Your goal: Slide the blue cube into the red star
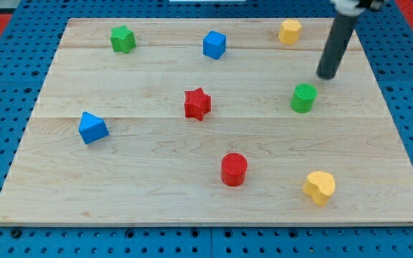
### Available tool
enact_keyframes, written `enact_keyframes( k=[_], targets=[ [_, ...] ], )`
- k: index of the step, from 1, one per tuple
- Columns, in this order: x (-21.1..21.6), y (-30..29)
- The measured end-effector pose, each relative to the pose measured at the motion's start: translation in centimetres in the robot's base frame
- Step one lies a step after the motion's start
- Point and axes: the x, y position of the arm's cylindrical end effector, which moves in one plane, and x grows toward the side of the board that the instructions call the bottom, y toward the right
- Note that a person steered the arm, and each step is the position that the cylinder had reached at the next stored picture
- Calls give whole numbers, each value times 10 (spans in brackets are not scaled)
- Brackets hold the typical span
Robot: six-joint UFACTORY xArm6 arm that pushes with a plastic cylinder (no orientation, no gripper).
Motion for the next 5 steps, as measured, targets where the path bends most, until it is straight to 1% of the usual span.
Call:
enact_keyframes(
  k=[1,2,4,5],
  targets=[
    [-16,-59],
    [-56,-47],
    [-173,-51],
    [-169,-114]
  ],
)
